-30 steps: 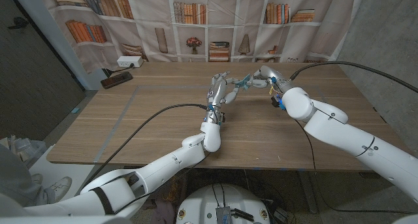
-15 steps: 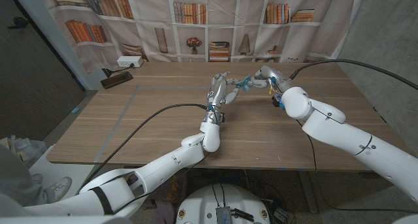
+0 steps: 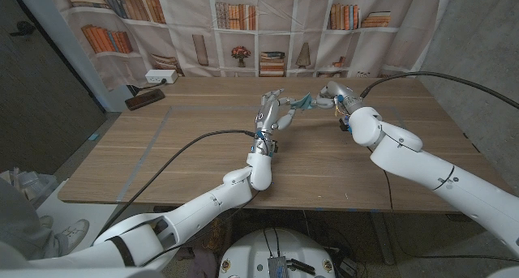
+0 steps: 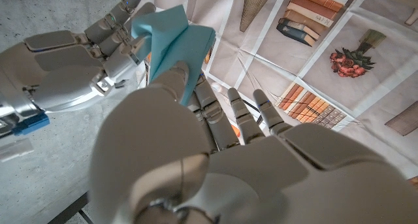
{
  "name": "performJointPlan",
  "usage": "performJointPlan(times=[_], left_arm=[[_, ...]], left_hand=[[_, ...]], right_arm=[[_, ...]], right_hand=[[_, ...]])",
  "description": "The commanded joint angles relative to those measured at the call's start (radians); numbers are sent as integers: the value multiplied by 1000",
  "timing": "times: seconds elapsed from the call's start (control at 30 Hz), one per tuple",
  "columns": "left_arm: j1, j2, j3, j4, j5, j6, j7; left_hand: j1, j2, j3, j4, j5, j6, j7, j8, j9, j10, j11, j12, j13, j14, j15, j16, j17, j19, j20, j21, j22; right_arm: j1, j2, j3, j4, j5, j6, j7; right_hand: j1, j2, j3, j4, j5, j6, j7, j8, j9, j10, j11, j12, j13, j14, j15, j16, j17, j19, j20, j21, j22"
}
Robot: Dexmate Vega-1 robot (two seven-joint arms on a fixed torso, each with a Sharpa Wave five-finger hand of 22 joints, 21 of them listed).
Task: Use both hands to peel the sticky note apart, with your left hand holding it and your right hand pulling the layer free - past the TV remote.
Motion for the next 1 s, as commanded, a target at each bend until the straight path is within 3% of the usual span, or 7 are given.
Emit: performJointPlan(times=[0.03, 0.1, 0.17, 0.43, 0.63, 0.73, 1.0], left_arm=[[35, 19, -26, -62, 4, -11, 21], [48, 23, -33, -81, 2, -13, 23], [62, 30, -40, -105, 3, -10, 23], [138, 77, -76, -231, 14, -12, 19], [227, 121, -135, -345, -5, -16, 21], [284, 149, -185, -408, -21, -4, 28], [346, 131, -267, -435, -91, -22, 42]], left_hand=[[2, 5, 6, -4, 3, 24, -17, 4, 1, 11, -1, 3, 4, 10, -150, 8, 0, 10, -22, -9, -1], [4, 0, 6, -9, 2, 26, -14, 4, 1, 10, -3, 4, 7, 22, -139, 11, -9, 29, -68, -12, -5], [4, 0, 6, -10, 2, 28, -12, 5, 1, 13, -1, 5, 7, 26, -135, 12, -12, 38, -82, -13, -6], [1, -1, 6, -11, 1, 31, -11, 4, 2, 16, -2, 4, 5, 34, -137, 15, -18, 63, -89, -15, -8], [-1, 0, 6, -10, 1, 31, -12, 4, 2, 19, -1, 5, 6, 36, -142, 16, -20, 63, -88, -21, -9], [-2, 0, 6, -10, 1, 31, -12, 3, 2, 20, -2, 5, 7, 38, -145, 17, -21, 64, -87, -24, -9], [-4, 0, 6, -11, 0, 33, -15, 3, 1, 24, -4, 5, 6, 39, -152, 17, -24, 66, -86, -33, -10]], right_arm=[[26, 21, -22, 56, -17, -20, -6], [29, 23, -26, 62, -26, -23, -12], [33, 29, -29, 71, -30, -34, -16], [77, 59, -43, 174, -52, -53, -36], [82, 66, -13, 219, -47, -67, -77], [62, 64, 23, 211, -38, -79, -115], [-21, 54, 118, 143, 16, -45, -194]], right_hand=[[-9, -3, 1, 4, 7, -2, -1, 7, 8, 2, 1, -1, 0, 0, -8, -3, 3, 1, -3, 5, 2], [-10, -3, 1, 4, 9, -4, -3, 7, 11, 2, 1, -2, 0, -1, -7, -3, 3, 1, -3, 6, 2], [-11, -3, 2, 4, 10, -4, -2, 8, 13, 0, 3, -3, 0, -2, -7, -4, 3, 1, -2, 6, 2], [-14, -4, 2, 5, 16, -8, -6, 10, 22, 1, 1, -4, 0, -2, -8, -3, 3, 0, -2, 7, 3], [-17, -5, 3, 6, 20, -9, -5, 13, 30, 0, 0, -5, 0, -2, -13, -3, 3, 1, -3, 9, 3], [-18, -6, 4, 6, 22, -9, -6, 14, 33, 1, -1, -6, 0, -1, -15, -3, 3, 1, -4, 10, 3], [-22, -6, 4, 7, 26, -12, -10, 16, 42, 2, -4, -6, 0, 3, -19, -1, 3, 1, -5, 11, 4]])
